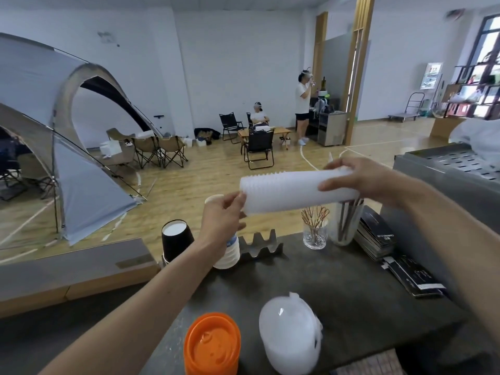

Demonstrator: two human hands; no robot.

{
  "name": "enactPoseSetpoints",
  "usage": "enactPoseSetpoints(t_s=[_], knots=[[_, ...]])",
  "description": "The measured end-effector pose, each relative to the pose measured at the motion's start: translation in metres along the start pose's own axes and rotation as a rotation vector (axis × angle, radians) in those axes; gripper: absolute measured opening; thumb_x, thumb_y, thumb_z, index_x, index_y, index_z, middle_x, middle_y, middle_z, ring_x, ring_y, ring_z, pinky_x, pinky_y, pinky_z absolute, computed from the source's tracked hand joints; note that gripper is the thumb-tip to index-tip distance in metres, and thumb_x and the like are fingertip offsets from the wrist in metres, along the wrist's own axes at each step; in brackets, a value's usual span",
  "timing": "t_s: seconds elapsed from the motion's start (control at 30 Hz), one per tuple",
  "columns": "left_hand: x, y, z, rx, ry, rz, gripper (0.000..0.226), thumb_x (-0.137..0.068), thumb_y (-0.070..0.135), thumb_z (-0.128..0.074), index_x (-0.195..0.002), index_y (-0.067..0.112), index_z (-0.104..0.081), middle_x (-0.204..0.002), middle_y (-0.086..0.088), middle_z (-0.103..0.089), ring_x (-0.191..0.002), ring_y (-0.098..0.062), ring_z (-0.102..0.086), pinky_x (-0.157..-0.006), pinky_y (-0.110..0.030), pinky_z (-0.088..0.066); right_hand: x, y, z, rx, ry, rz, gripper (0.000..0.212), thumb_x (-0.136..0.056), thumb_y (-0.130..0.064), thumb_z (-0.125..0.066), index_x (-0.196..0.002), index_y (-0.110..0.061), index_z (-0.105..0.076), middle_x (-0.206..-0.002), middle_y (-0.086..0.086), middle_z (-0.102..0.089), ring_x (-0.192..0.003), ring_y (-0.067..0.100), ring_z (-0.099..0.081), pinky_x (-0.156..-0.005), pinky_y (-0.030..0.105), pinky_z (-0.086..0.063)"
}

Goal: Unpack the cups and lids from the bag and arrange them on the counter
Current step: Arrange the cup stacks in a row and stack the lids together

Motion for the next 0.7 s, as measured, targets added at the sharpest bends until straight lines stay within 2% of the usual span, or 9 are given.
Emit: enactPoseSetpoints(t_s=[0.07,0.13,0.23,0.3,0.33,0.37,0.43,0.53,0.7], knots=[[-0.003,-0.022,-0.013,0.086,-0.095,0.170,0.033,-0.099,0.020,-0.057,-0.128,0.003,-0.060,-0.099,-0.009,-0.073,-0.082,-0.020,-0.072,-0.066,-0.032,-0.060,-0.007,-0.017,0.015,0.017,0.083,0.013,0.063,-0.072,-0.020,-0.084,-0.127,-0.012,-0.055,-0.115,0.007,-0.057,-0.094,0.025,-0.064,-0.054,0.023,-0.058],[-0.004,-0.037,-0.028,0.142,-0.161,0.284,0.028,-0.099,0.014,-0.057,-0.119,-0.005,-0.061,-0.097,-0.016,-0.072,-0.081,-0.026,-0.074,-0.064,-0.033,-0.061,-0.017,-0.030,0.020,0.027,0.182,0.043,0.078,-0.065,-0.022,-0.089,-0.132,-0.011,-0.051,-0.121,0.008,-0.055,-0.099,0.027,-0.062,-0.056,0.026,-0.059],[-0.007,-0.055,-0.048,0.212,-0.228,0.435,0.028,-0.095,0.004,-0.060,-0.115,-0.015,-0.056,-0.110,-0.028,-0.067,-0.095,-0.034,-0.073,-0.081,-0.040,-0.061,-0.035,-0.045,0.006,0.163,0.294,0.156,0.095,-0.056,-0.032,-0.094,-0.136,-0.016,-0.046,-0.131,0.004,-0.048,-0.112,0.028,-0.056,-0.077,0.042,-0.061],[-0.012,-0.065,-0.054,0.249,-0.211,0.488,0.037,-0.091,-0.008,-0.057,-0.125,-0.018,-0.047,-0.119,-0.031,-0.060,-0.099,-0.037,-0.070,-0.080,-0.037,-0.061,-0.046,-0.052,-0.014,0.249,0.305,0.221,0.098,-0.053,-0.040,-0.094,-0.136,-0.020,-0.047,-0.134,0.000,-0.048,-0.120,0.025,-0.050,-0.095,0.048,-0.053],[-0.015,-0.071,-0.056,0.266,-0.185,0.501,0.043,-0.089,-0.015,-0.055,-0.129,-0.015,-0.042,-0.125,-0.030,-0.055,-0.099,-0.037,-0.070,-0.078,-0.035,-0.061,-0.052,-0.055,-0.024,0.282,0.296,0.252,0.097,-0.053,-0.041,-0.093,-0.137,-0.022,-0.047,-0.137,0.001,-0.049,-0.123,0.025,-0.049,-0.100,0.046,-0.048],[-0.017,-0.077,-0.057,0.296,-0.162,0.516,0.049,-0.086,-0.020,-0.052,-0.132,-0.011,-0.039,-0.130,-0.029,-0.050,-0.100,-0.036,-0.069,-0.077,-0.034,-0.061,-0.058,-0.057,-0.034,0.307,0.284,0.275,0.096,-0.055,-0.041,-0.093,-0.138,-0.023,-0.048,-0.139,0.002,-0.050,-0.125,0.025,-0.048,-0.100,0.040,-0.045],[-0.020,-0.091,-0.059,0.384,-0.137,0.549,0.057,-0.082,-0.025,-0.046,-0.135,-0.005,-0.037,-0.135,-0.027,-0.045,-0.107,-0.037,-0.065,-0.086,-0.037,-0.057,-0.068,-0.062,-0.054,0.344,0.245,0.308,0.093,-0.058,-0.038,-0.092,-0.139,-0.024,-0.049,-0.140,0.003,-0.052,-0.126,0.024,-0.048,-0.096,0.034,-0.041],[-0.025,-0.112,-0.059,0.502,-0.116,0.602,0.066,-0.083,-0.024,-0.041,-0.143,0.001,-0.031,-0.138,-0.028,-0.044,-0.117,-0.038,-0.059,-0.105,-0.044,-0.046,-0.083,-0.061,-0.079,0.394,0.201,0.321,0.092,-0.057,-0.041,-0.091,-0.138,-0.028,-0.050,-0.137,0.003,-0.057,-0.123,0.025,-0.053,-0.098,0.038,-0.046],[-0.029,-0.133,-0.059,0.533,-0.130,0.660,0.066,-0.084,-0.023,-0.043,-0.143,0.005,-0.031,-0.131,-0.029,-0.049,-0.104,-0.037,-0.064,-0.106,-0.046,-0.044,-0.102,-0.050,-0.098,0.459,0.168,0.308,0.095,-0.058,-0.042,-0.090,-0.142,-0.028,-0.048,-0.139,0.004,-0.057,-0.127,0.026,-0.052,-0.097,0.037,-0.044]])
Point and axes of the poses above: each hand's wrist, its own x-axis away from the middle knuckle, its own z-axis out of the back of the hand, y = z × x, the point moved 8 cm from there along -x, towards the middle knuckle
